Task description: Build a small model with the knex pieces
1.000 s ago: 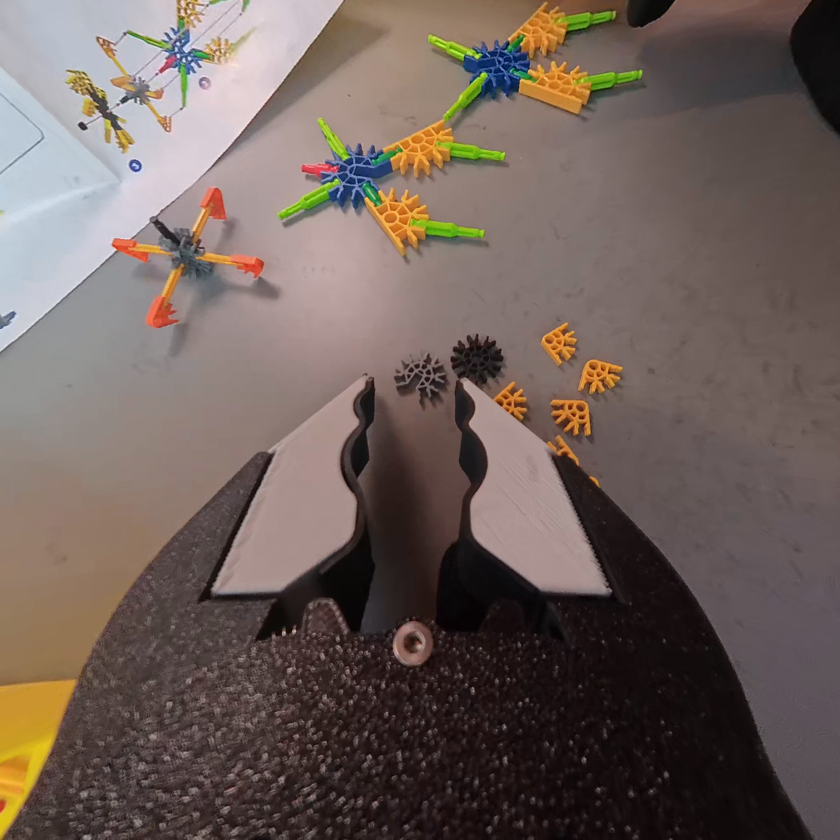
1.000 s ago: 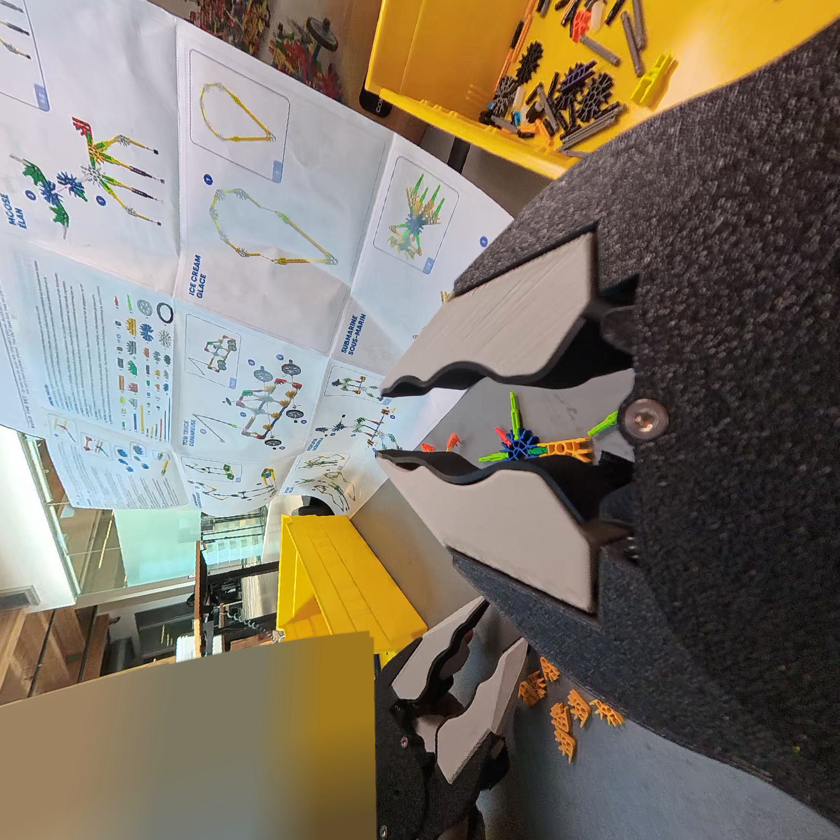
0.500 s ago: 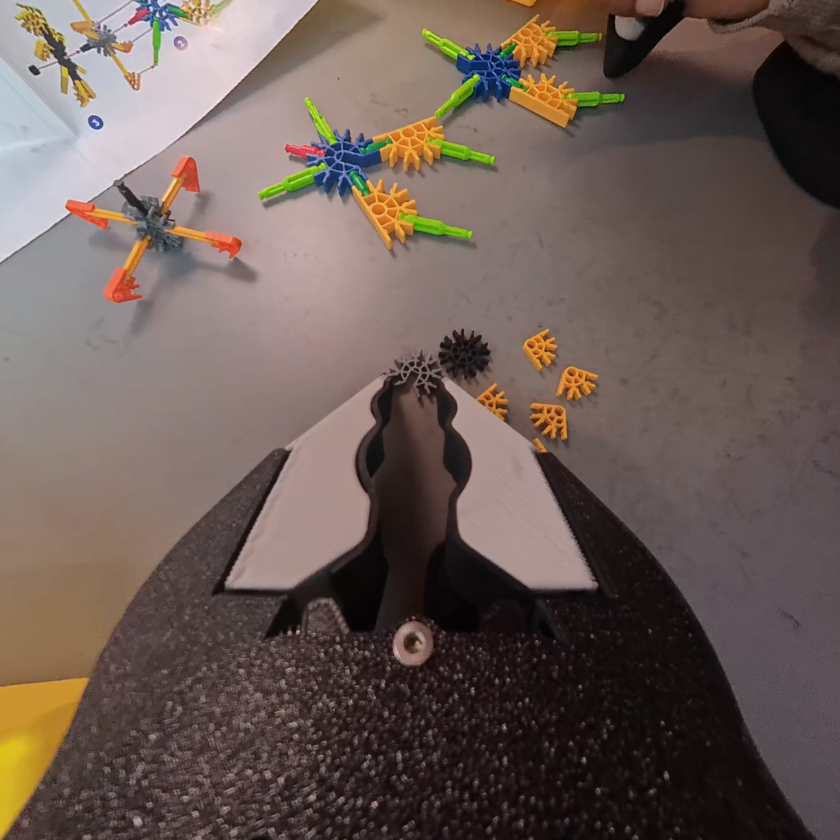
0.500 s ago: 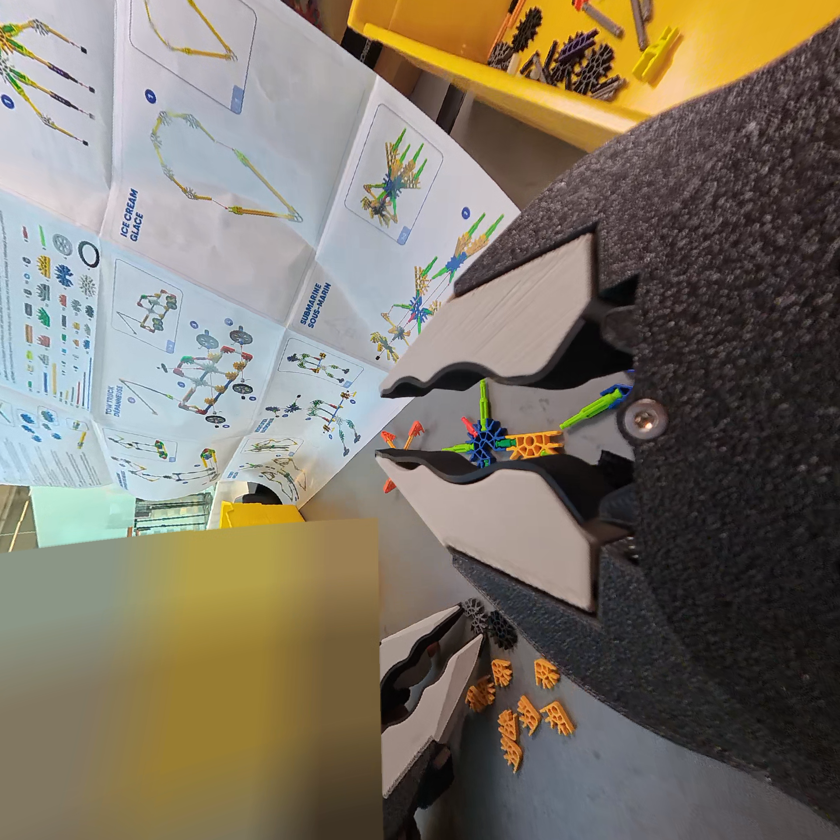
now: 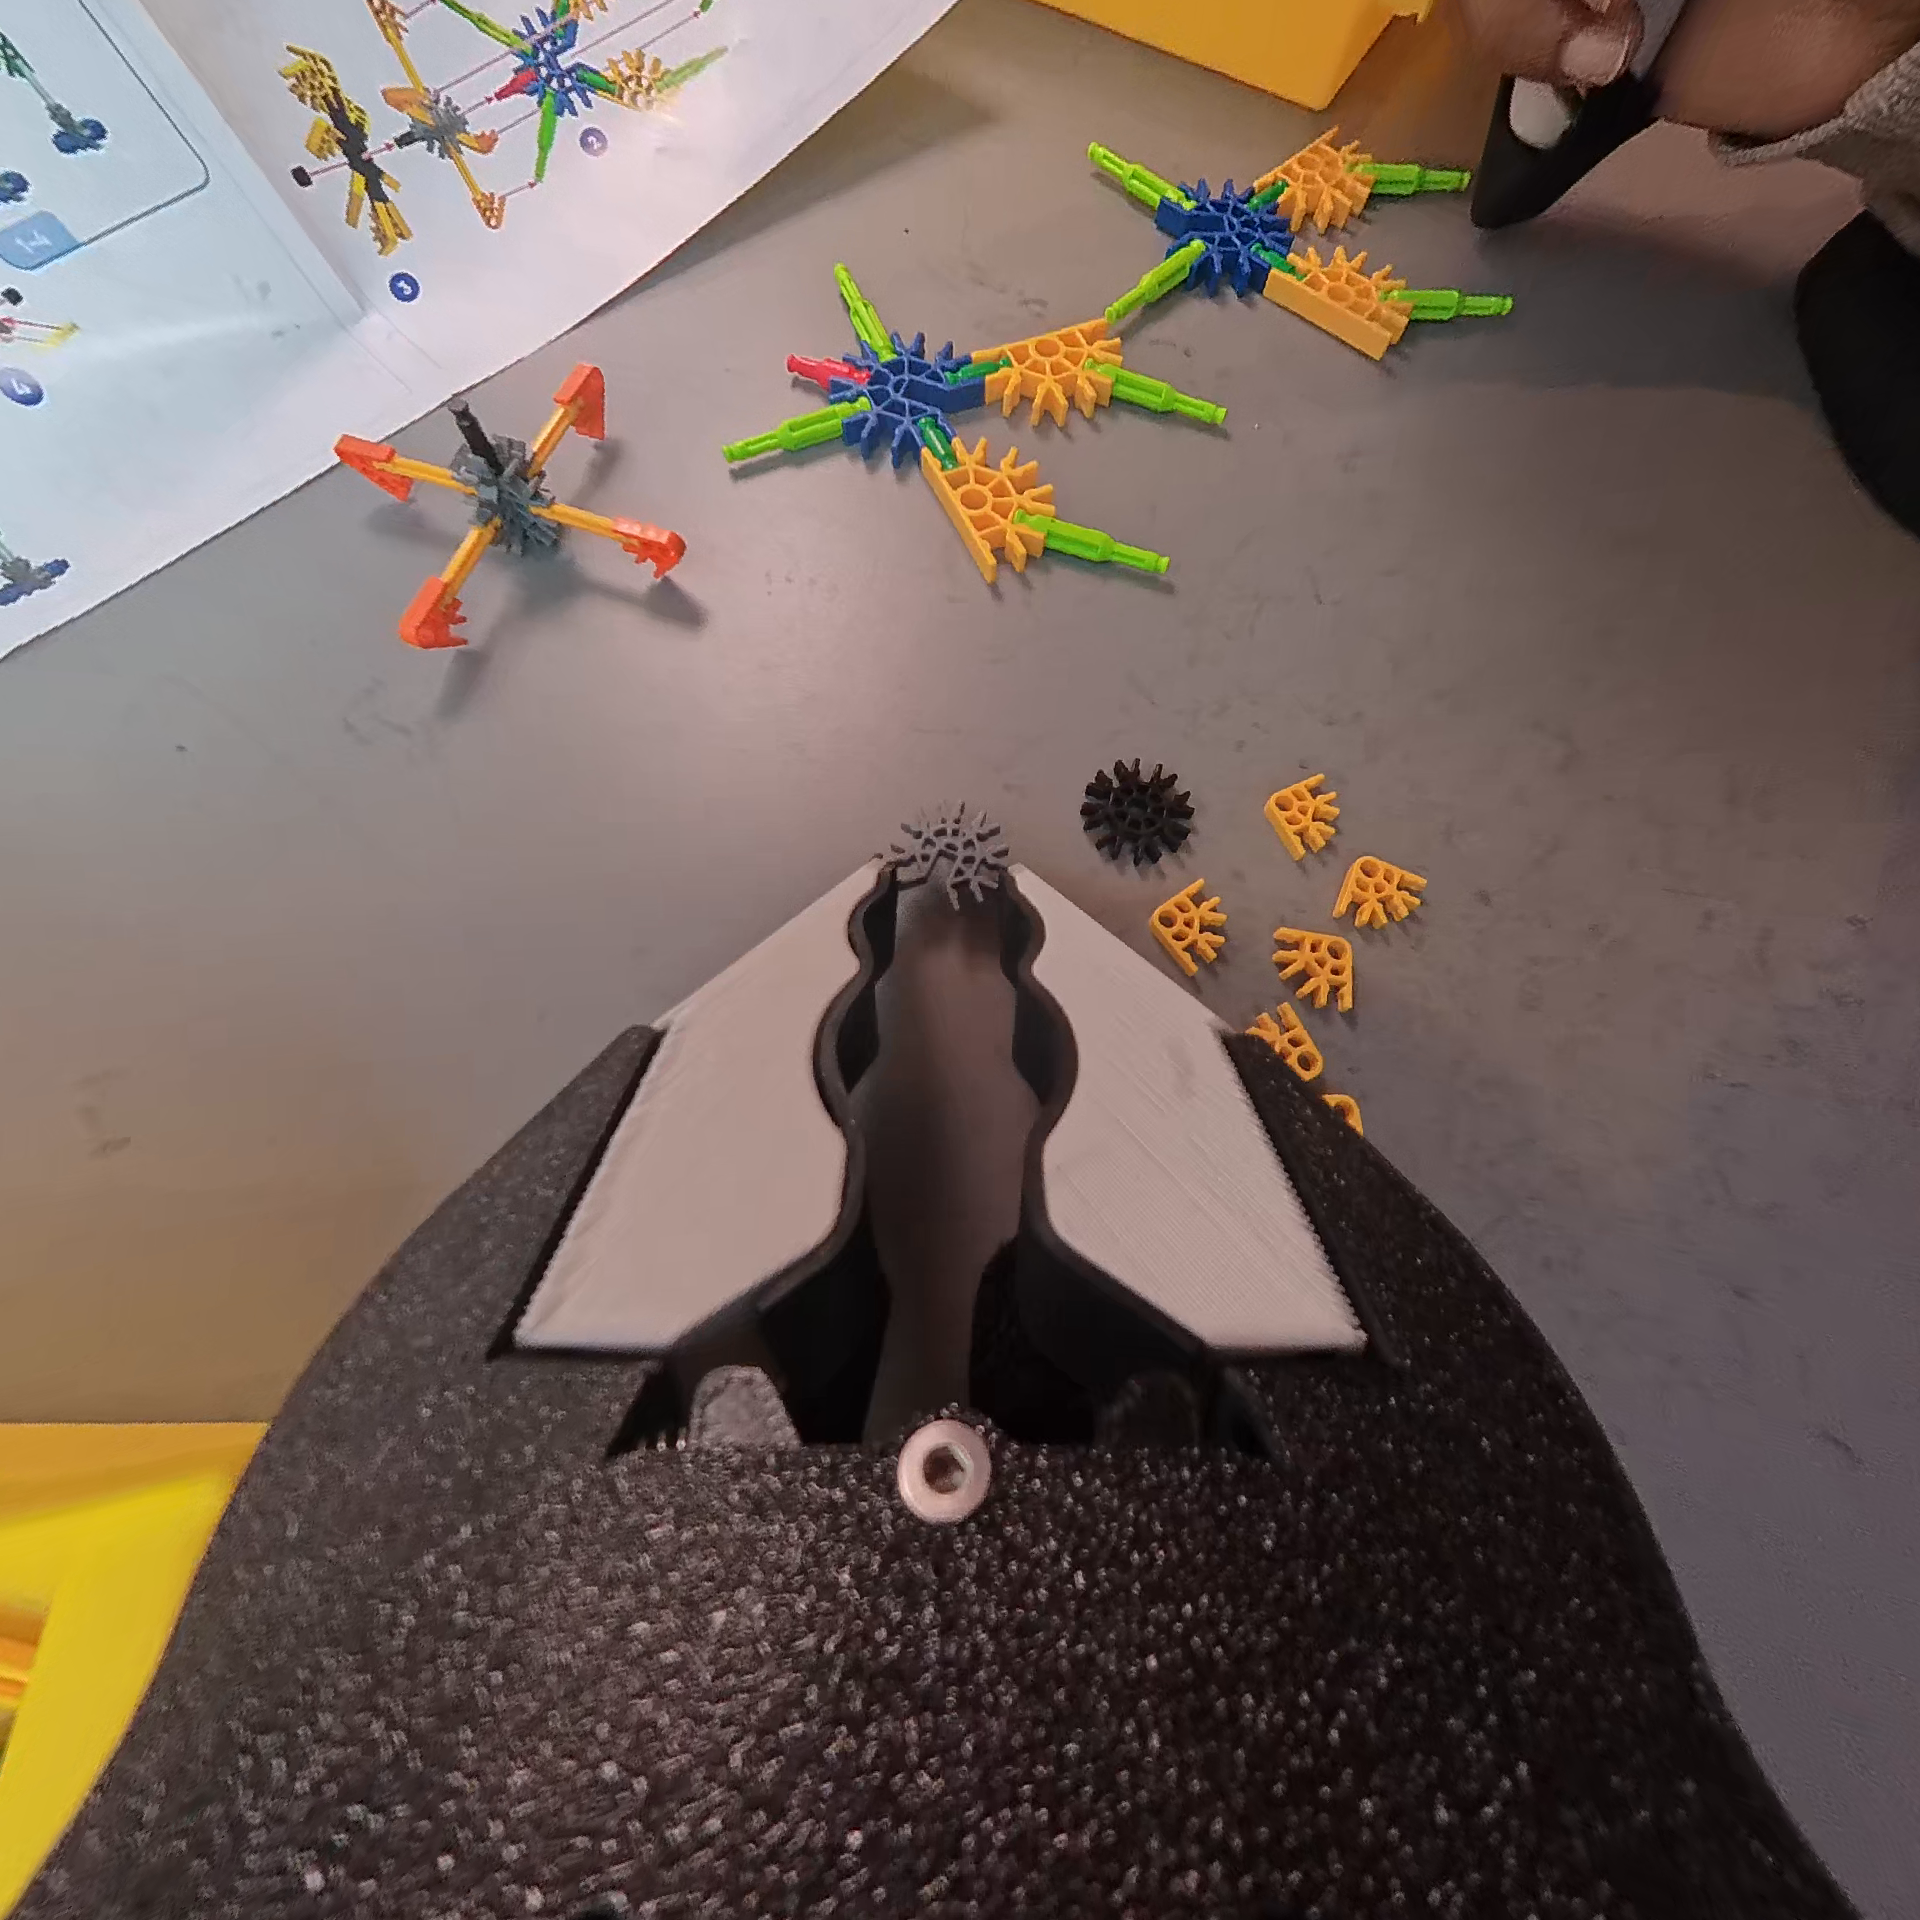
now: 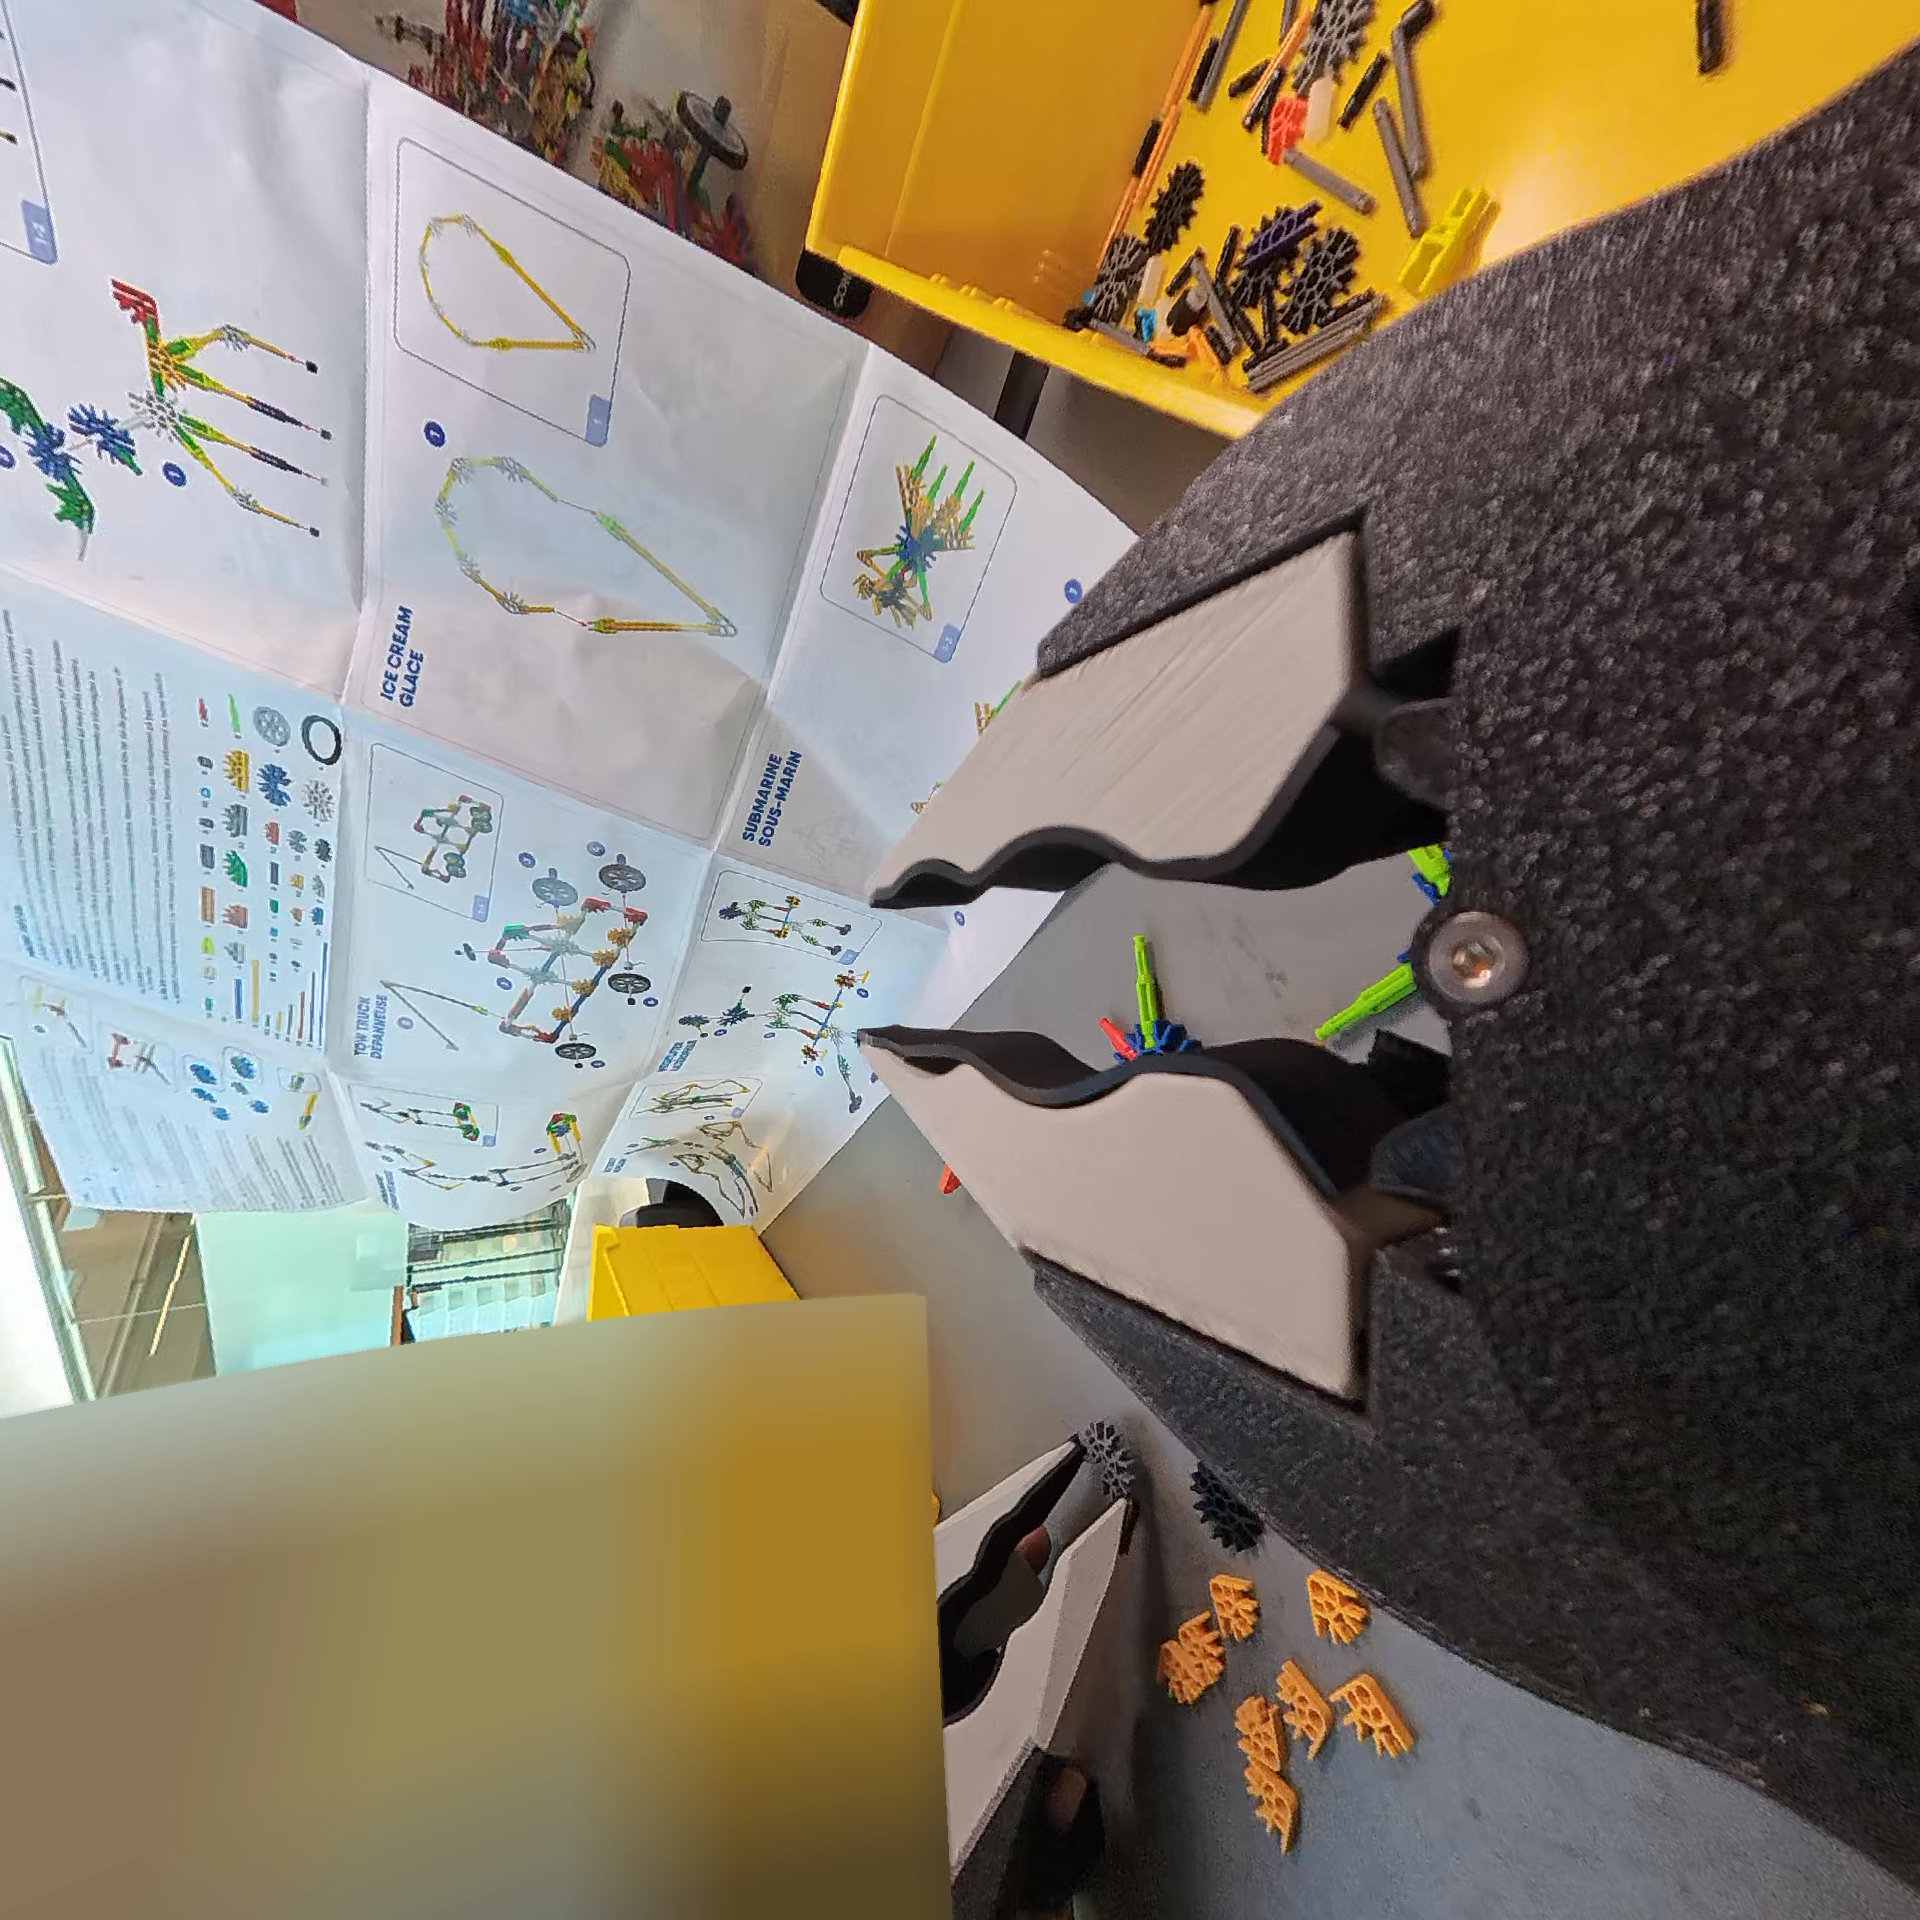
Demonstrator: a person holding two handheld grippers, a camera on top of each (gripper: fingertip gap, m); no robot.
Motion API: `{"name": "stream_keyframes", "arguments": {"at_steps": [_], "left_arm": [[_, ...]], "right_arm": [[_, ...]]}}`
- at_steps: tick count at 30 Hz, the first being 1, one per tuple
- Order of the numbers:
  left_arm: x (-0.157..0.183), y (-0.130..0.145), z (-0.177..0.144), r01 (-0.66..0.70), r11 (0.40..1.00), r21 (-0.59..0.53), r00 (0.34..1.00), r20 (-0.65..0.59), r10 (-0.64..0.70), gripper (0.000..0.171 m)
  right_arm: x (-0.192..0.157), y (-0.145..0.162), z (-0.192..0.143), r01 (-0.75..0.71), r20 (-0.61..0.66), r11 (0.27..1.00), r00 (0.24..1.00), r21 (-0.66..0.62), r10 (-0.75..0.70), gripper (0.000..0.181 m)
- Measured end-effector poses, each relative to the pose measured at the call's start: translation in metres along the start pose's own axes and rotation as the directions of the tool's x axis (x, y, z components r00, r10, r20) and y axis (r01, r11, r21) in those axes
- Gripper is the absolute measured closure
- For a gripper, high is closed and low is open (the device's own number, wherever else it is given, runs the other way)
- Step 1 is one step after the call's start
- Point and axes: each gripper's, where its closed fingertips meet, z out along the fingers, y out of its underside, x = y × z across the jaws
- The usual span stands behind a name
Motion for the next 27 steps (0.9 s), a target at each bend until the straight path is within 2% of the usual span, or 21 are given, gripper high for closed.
{"name": "stream_keyframes", "arguments": {"at_steps": [8, 11, 13, 16, 19, 22, 27], "left_arm": [[-0.001, -0.008, -0.007, 0.036, 0.998, 0.055, 0.999, -0.003, -0.036, 0.152], [0.001, -0.015, -0.012, 0.077, 0.992, 0.098, 0.997, -0.036, -0.074, 0.152], [0.006, -0.024, -0.017, 0.124, 0.981, 0.148, 0.989, -0.093, -0.111, 0.152], [0.015, -0.039, -0.026, 0.260, 0.942, 0.211, 0.949, -0.237, -0.209, 0.153], [0.036, -0.055, -0.039, 0.390, 0.891, 0.232, 0.855, -0.449, -0.258, 0.152], [0.050, -0.063, -0.046, 0.456, 0.863, 0.216, 0.783, -0.559, -0.274, 0.153], [0.068, -0.064, -0.048, 0.446, 0.875, 0.190, 0.754, -0.607, -0.252, 0.153]], "right_arm": [[-0.005, 0.001, 0.001, 0.036, 0.019, 0.999, 0.999, -0.005, -0.036, 0.161], [-0.020, 0.006, 0.004, 0.064, 0.093, 0.998, 0.994, -0.028, -0.061, 0.161], [-0.042, 0.015, 0.006, 0.106, 0.206, 0.992, 0.974, -0.064, -0.090, 0.161], [-0.088, 0.029, 0.002, 0.269, 0.401, 0.961, 0.888, -0.058, -0.224, 0.161], [-0.124, 0.045, -0.003, 0.428, 0.506, 0.903, 0.787, -0.036, -0.353, 0.160], [-0.146, 0.044, -0.003, 0.511, 0.519, 0.859, 0.727, 0.027, -0.449, 0.155], [-0.169, 0.038, -0.003, 0.623, 0.486, 0.775, 0.647, 0.105, -0.587, 0.157]]}}
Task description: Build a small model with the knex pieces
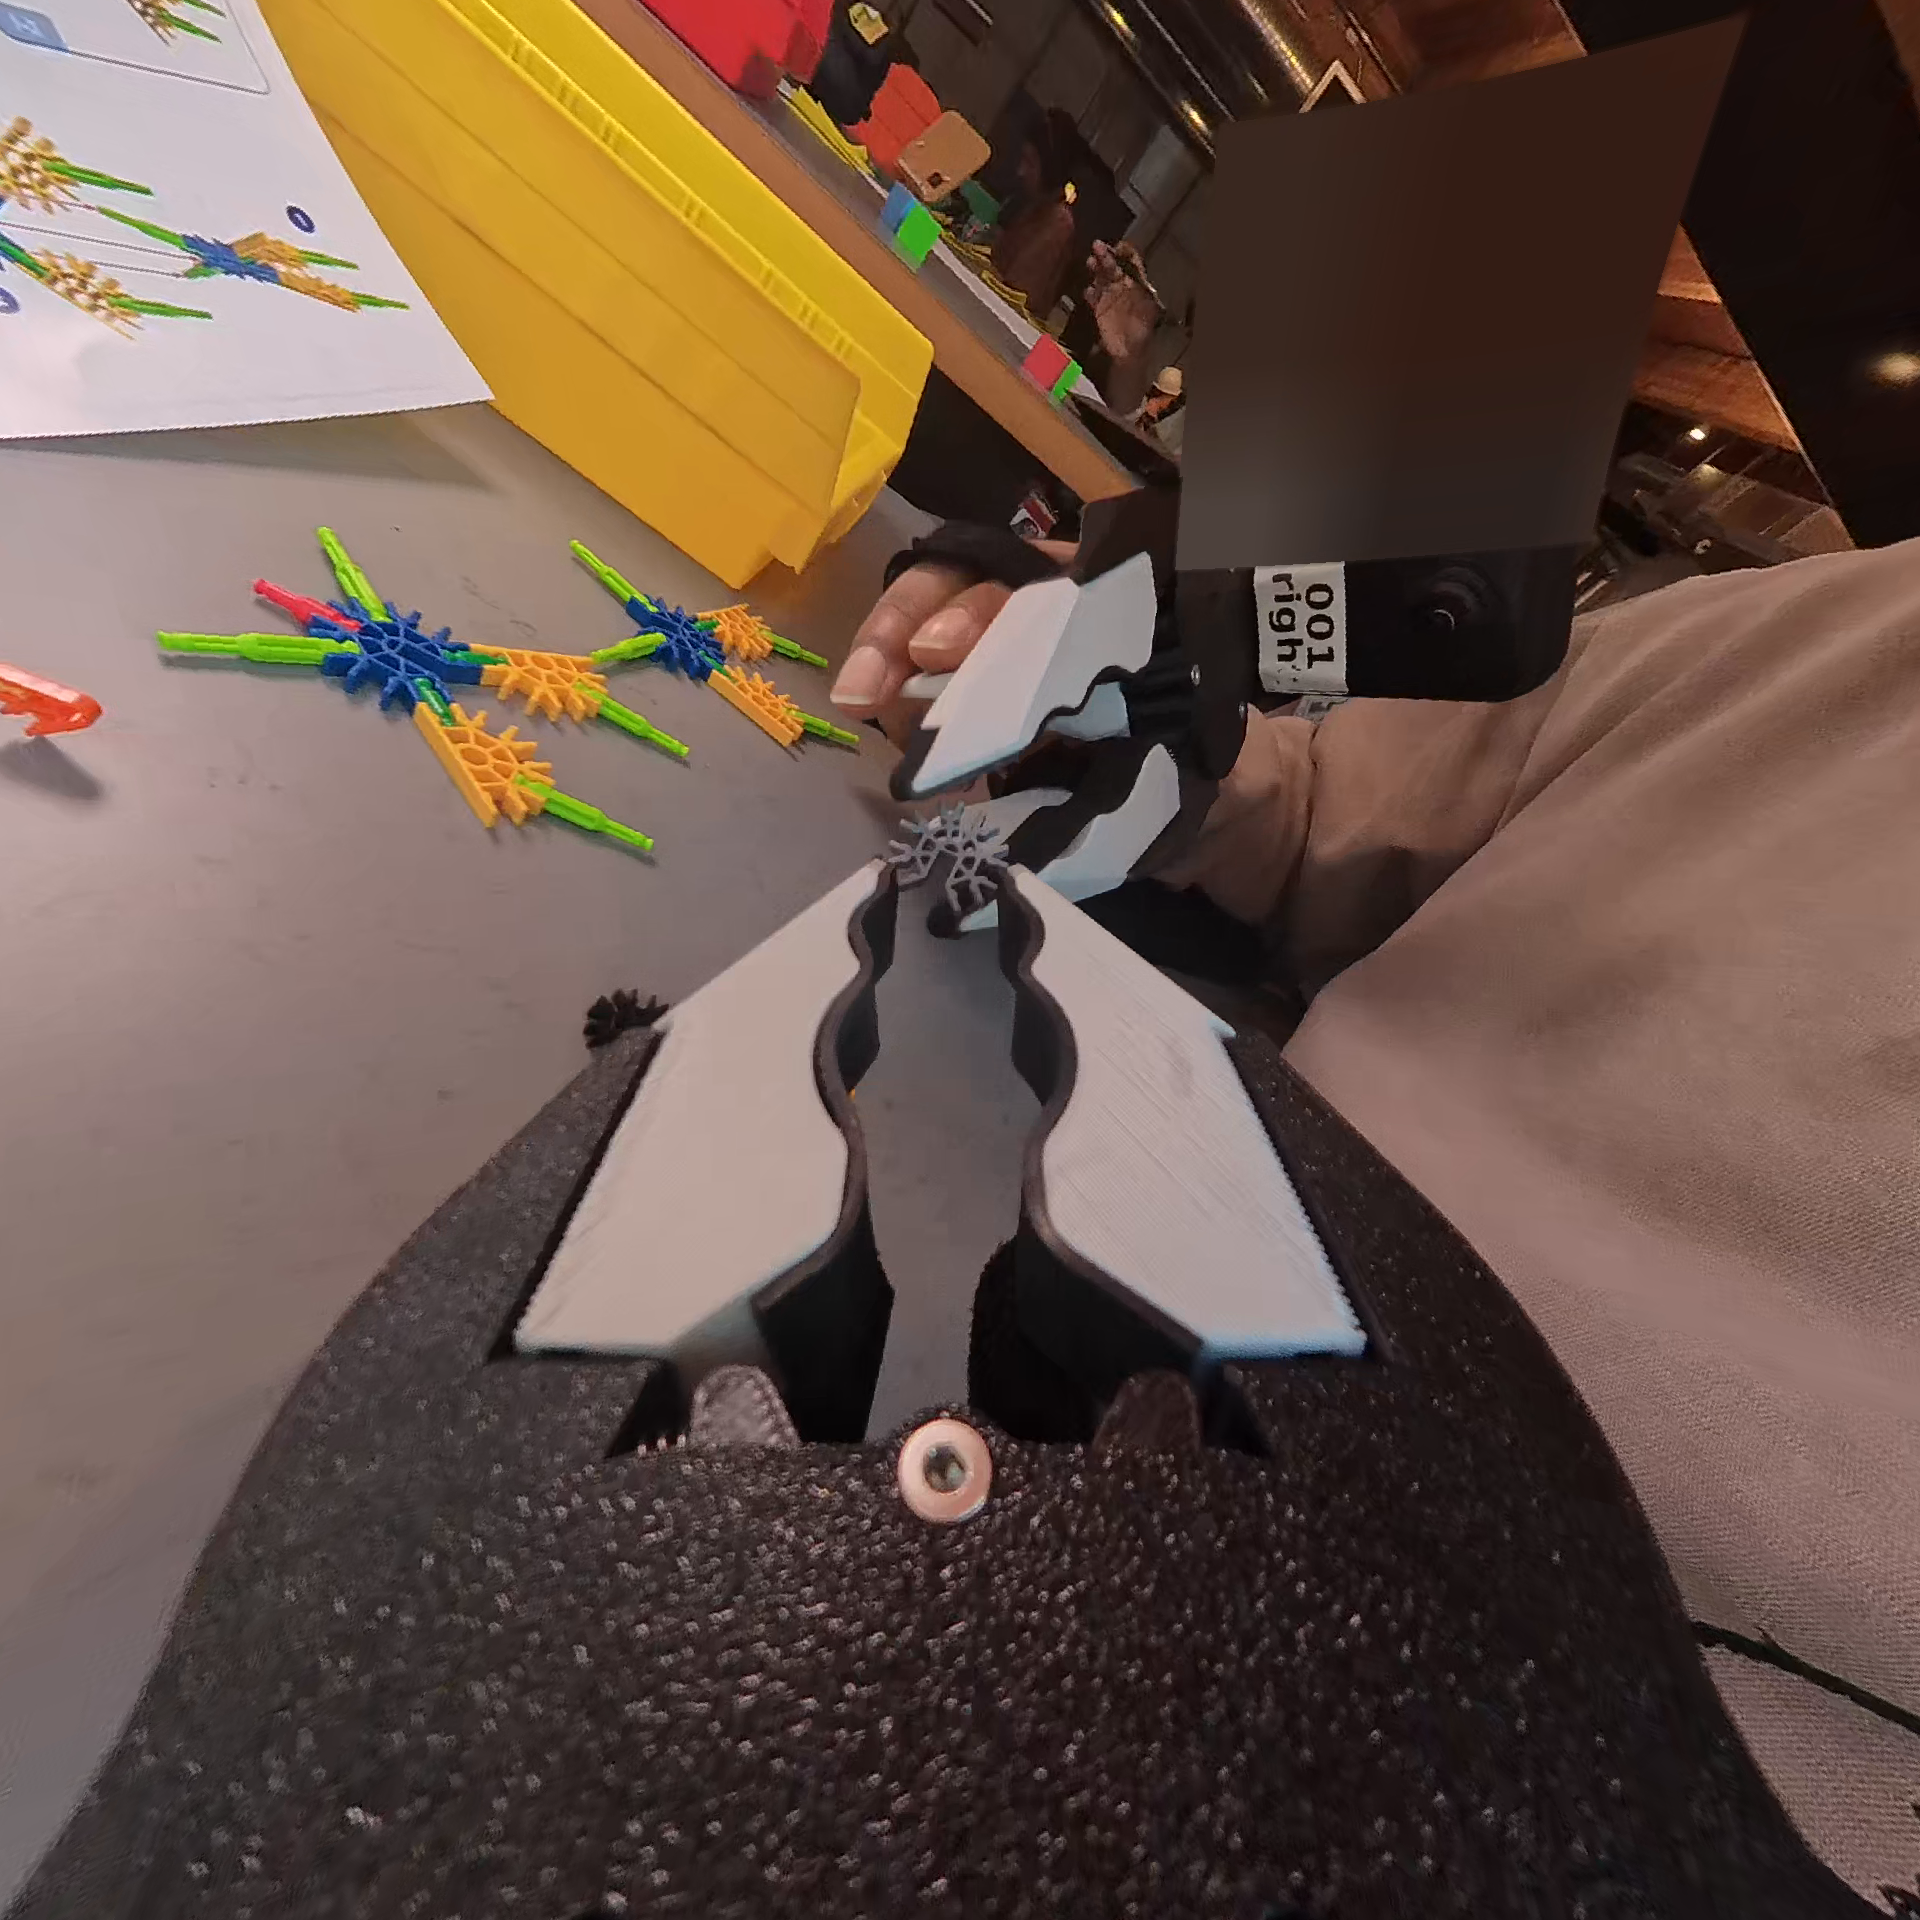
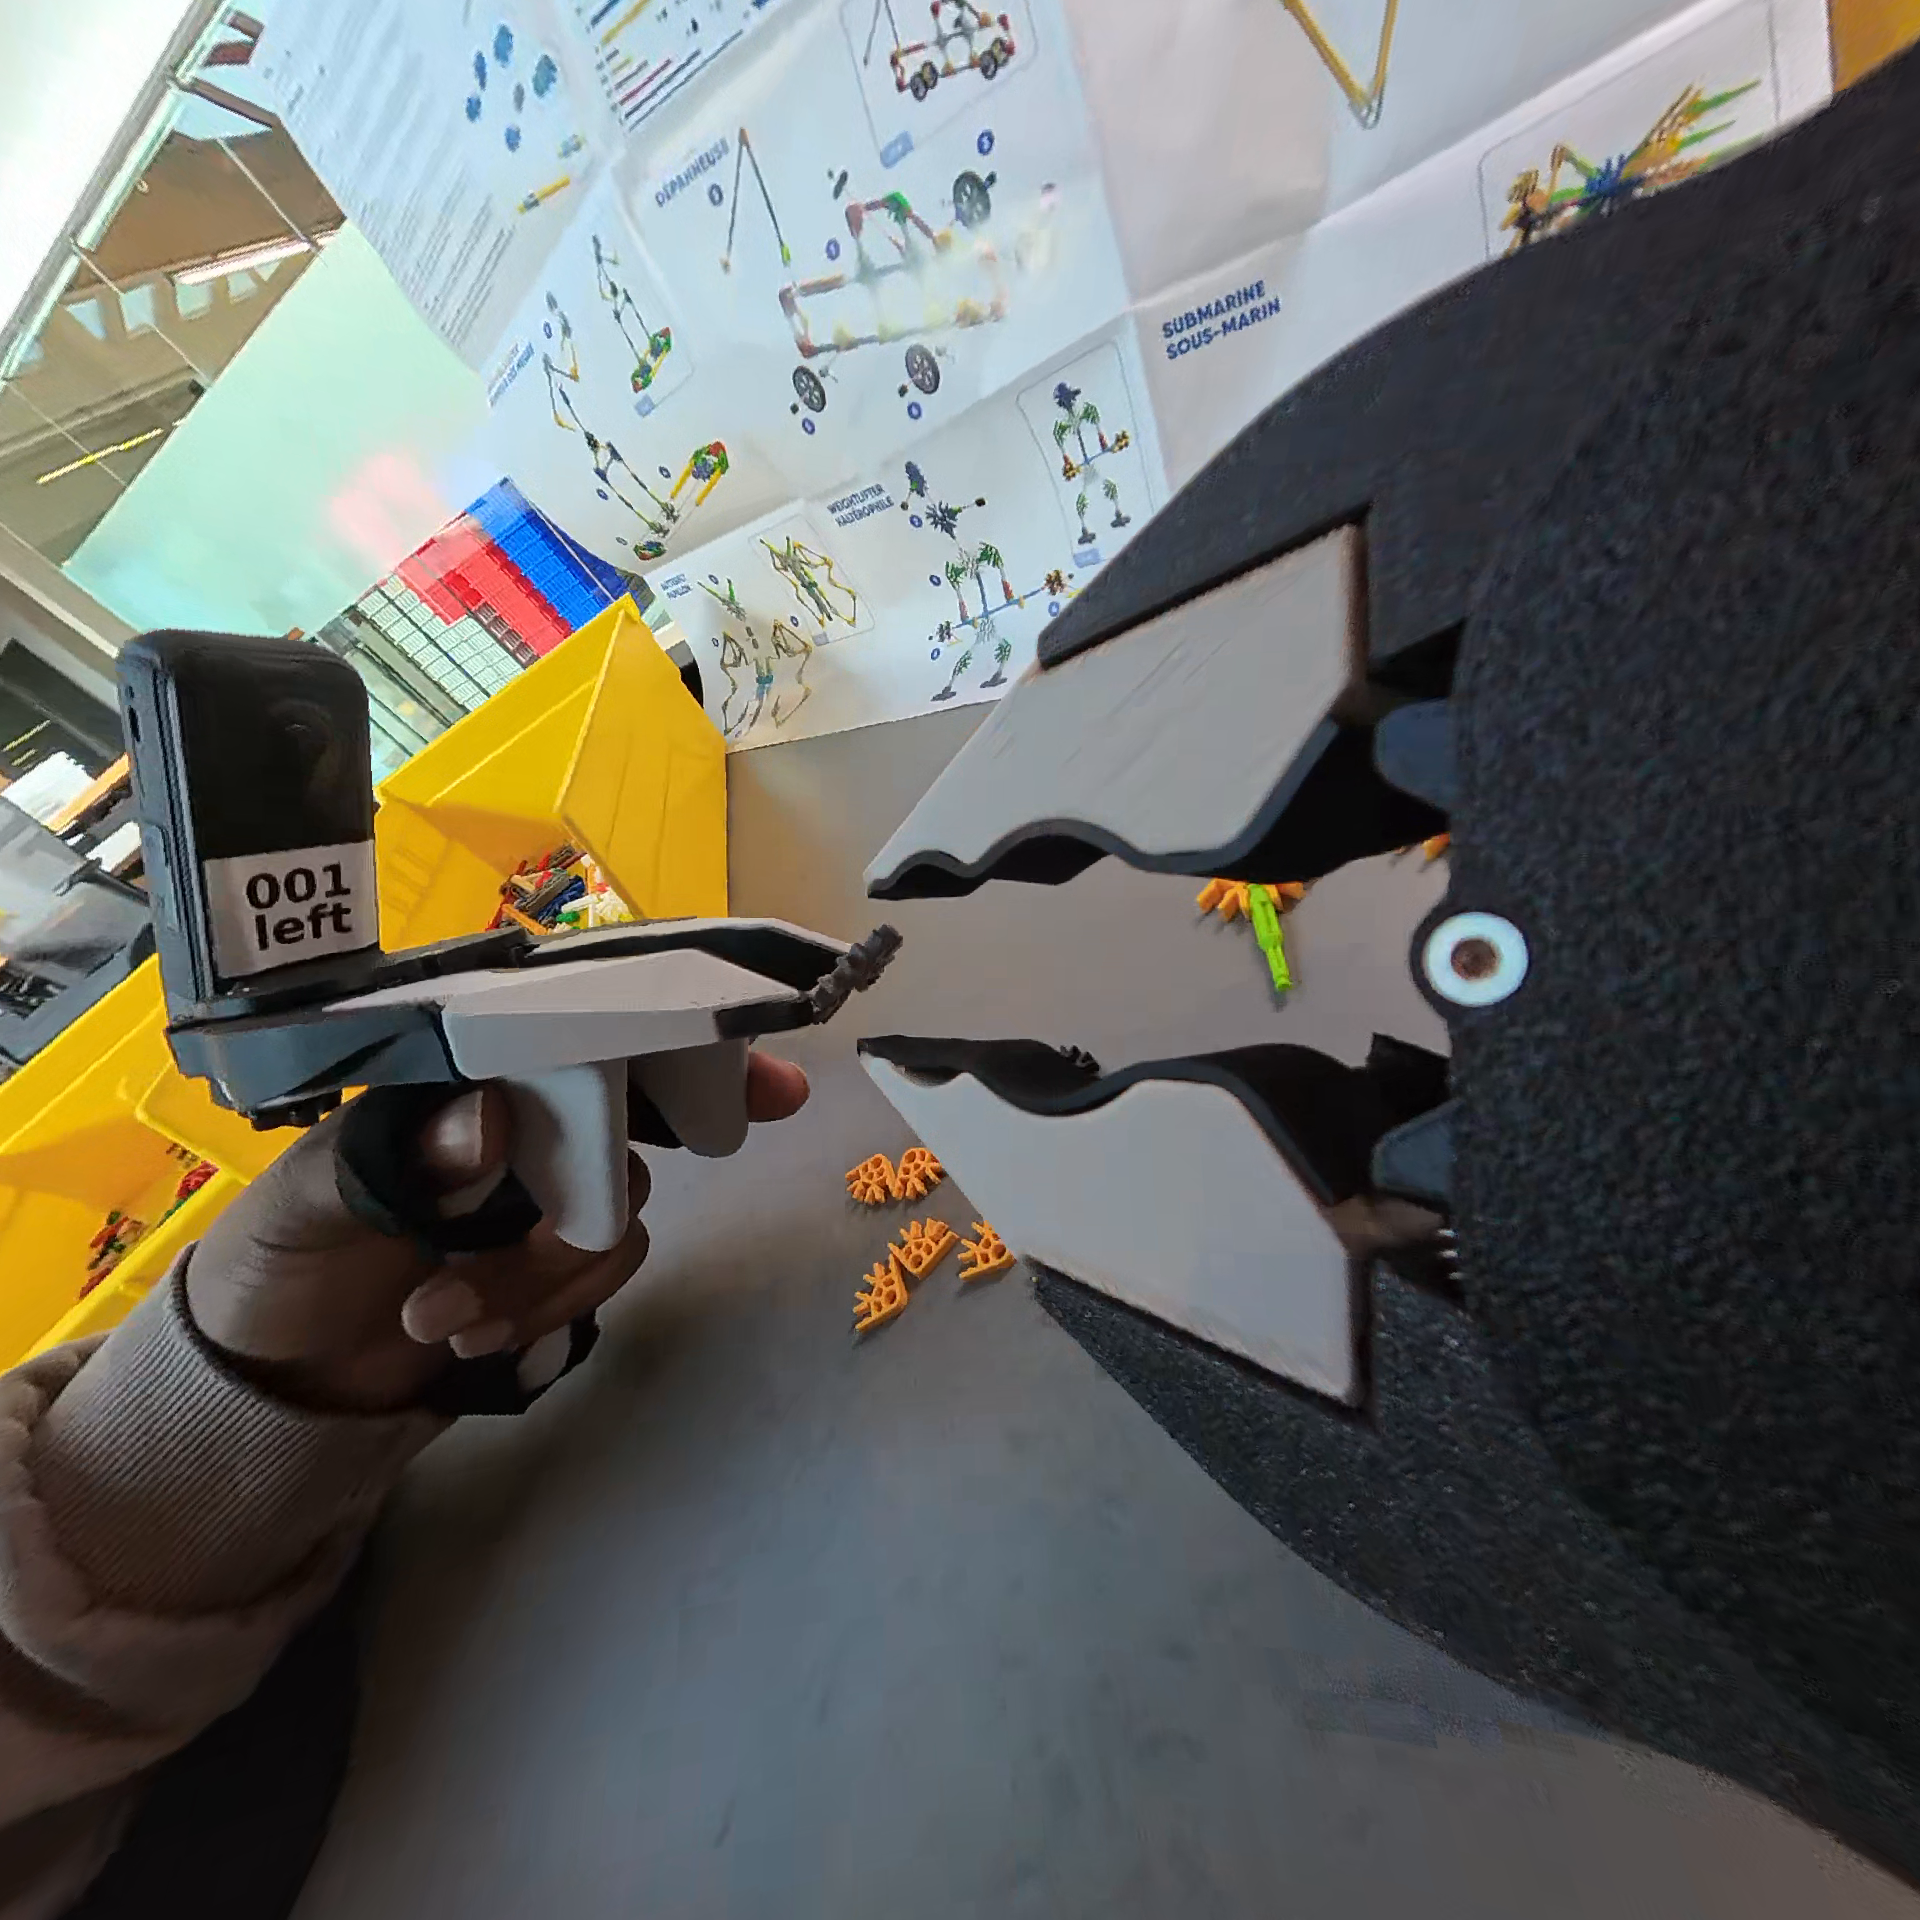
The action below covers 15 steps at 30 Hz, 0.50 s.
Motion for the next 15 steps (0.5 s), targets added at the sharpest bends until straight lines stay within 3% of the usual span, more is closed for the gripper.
{"name": "stream_keyframes", "arguments": {"at_steps": [3, 7, 10, 13, 15], "left_arm": [[0.000, 0.003, 0.001, -0.009, 1.000, -0.011, 1.000, 0.020, 0.009, 0.154], [-0.014, -0.003, -0.006, -0.060, 0.998, 0.014, 0.989, 0.134, 0.057, 0.141], [-0.027, -0.012, -0.015, -0.173, 0.985, 0.027, 0.949, 0.271, 0.159, 0.132], [-0.038, -0.017, -0.023, -0.271, 0.963, 0.012, 0.888, 0.390, 0.245, 0.127], [-0.042, -0.017, -0.025, -0.304, 0.953, -0.004, 0.856, 0.439, 0.275, 0.127]], "right_arm": [[-0.006, 0.003, -0.001, 0.080, 0.018, 0.996, 0.997, -0.034, -0.079, 0.178], [0.019, 0.007, -0.016, 0.000, -0.054, 1.000, 0.999, -0.030, -0.001, 0.180], [0.087, 0.015, -0.052, -0.069, -0.347, 0.997, 0.936, -0.019, 0.058, 0.180], [0.159, 0.026, -0.115, -0.083, -0.629, 0.995, 0.777, -0.049, 0.034, 0.180], [0.194, 0.043, -0.151, -0.163, -0.718, 0.983, 0.694, -0.085, 0.053, 0.180]]}}
